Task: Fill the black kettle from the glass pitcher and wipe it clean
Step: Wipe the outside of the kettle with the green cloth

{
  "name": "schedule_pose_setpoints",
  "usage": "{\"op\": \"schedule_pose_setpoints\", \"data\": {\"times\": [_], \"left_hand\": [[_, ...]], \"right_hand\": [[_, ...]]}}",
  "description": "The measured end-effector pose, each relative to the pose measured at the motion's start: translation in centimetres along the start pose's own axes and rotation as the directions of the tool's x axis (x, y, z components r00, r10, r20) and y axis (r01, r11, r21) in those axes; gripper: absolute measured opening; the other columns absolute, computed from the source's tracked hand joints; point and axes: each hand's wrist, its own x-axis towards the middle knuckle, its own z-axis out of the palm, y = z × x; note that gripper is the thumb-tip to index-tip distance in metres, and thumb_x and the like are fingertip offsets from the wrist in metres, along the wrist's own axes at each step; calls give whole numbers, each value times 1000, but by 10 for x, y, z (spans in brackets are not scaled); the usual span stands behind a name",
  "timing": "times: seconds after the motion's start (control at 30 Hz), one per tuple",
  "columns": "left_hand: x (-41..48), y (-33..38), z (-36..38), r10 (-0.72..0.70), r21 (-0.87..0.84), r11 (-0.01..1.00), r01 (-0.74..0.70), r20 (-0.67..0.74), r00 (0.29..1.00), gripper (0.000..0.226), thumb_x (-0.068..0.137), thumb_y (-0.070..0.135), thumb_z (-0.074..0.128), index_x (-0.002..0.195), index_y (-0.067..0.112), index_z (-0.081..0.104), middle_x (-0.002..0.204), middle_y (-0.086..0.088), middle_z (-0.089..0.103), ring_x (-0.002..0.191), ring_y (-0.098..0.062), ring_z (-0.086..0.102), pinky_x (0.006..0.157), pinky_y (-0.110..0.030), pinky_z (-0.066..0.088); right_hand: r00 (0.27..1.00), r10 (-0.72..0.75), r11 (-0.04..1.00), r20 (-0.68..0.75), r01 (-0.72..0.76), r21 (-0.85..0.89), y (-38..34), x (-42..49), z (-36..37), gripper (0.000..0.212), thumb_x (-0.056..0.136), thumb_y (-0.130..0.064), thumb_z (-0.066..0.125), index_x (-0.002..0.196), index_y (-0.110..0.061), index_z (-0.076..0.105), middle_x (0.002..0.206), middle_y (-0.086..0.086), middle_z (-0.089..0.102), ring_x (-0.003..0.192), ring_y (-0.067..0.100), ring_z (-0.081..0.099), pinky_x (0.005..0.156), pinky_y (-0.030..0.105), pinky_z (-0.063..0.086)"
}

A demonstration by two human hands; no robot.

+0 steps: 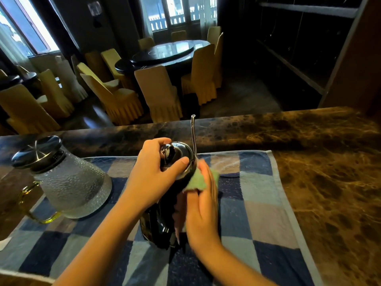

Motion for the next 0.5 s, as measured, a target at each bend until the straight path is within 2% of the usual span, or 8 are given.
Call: {"op": "schedule_pose_setpoints", "data": {"times": [0.03, 0.1, 0.2, 0.3, 0.33, 0.4, 0.43, 0.5], "left_hand": [[0, 0, 0, -5, -26, 1000, 5, -2, 1000, 65, 74, 56, 62, 127, 24, 43, 117, 8, 49, 107, -9, 52, 84, -20, 43], [0, 1, -1, -24, -83, 996, 24, 1, 1000, 71, 68, 69, 47, 124, 27, 45, 117, 8, 50, 108, -9, 53, 90, -30, 47], [1, 1, -2, -37, -88, 995, 38, 17, 999, 73, 65, 73, 40, 124, 30, 44, 123, 5, 49, 113, -11, 51, 97, -38, 46], [1, 0, -1, -19, -40, 999, 20, 14, 1000, 76, 61, 72, 45, 124, 29, 43, 121, 6, 50, 113, -11, 51, 95, -34, 46], [1, -1, 0, -16, -24, 1000, 16, 14, 1000, 79, 60, 72, 46, 125, 27, 43, 121, 6, 50, 113, -11, 51, 94, -33, 45], [1, -1, 0, -22, -23, 999, 23, 13, 1000, 82, 59, 73, 46, 127, 26, 43, 122, 5, 50, 113, -12, 51, 95, -35, 45], [1, 0, 0, -29, -37, 999, 29, 12, 1000, 81, 60, 73, 44, 127, 26, 43, 122, 5, 50, 114, -12, 50, 96, -36, 45], [1, 1, 0, -41, -62, 997, 41, 8, 999, 78, 63, 75, 39, 125, 28, 44, 123, 5, 50, 115, -13, 50, 97, -39, 45]], "right_hand": [[999, -17, 1000, 29, 16, 26, -9, 14, -1, 46, 90, -38, 32, 135, -45, 39, 138, -13, 47, 130, 5, 43, 108, 36, 37], [998, 41, 998, 53, -44, 47, -11, 47, -4, 36, 88, -43, 34, 94, -25, 64, 92, -2, 66, 87, 1, 60, 78, 30, 47], [982, 151, 988, 110, -146, -46, 2, 82, -16, 64, 91, -60, 31, 68, -6, 57, 64, 10, 60, 58, 23, 57, 56, 39, 48], [925, 373, 914, 80, -381, 141, 12, 60, -24, 56, 94, -59, 38, 63, -16, 56, 52, 11, 45, 37, 20, 45, 36, 35, 34], [916, 400, 900, 37, -400, 174, 17, 44, -23, 49, 96, -56, 35, 80, -20, 65, 55, 9, 50, 39, 17, 51, 36, 35, 38], [945, 323, 935, -53, -310, 169, 23, 11, -15, 39, 100, -50, 28, 123, -33, 55, 79, -4, 62, 61, 5, 62, 50, 24, 49], [977, 198, 977, -78, -190, 98, 20, -1, -10, 40, 99, -49, 26, 134, -40, 43, 107, -9, 62, 88, 2, 64, 72, 25, 54], [1000, -15, 999, -26, 13, -53, 9, 0, -1, 47, 95, -45, 24, 142, -42, 29, 146, -16, 40, 135, 1, 38, 110, 32, 36]]}}
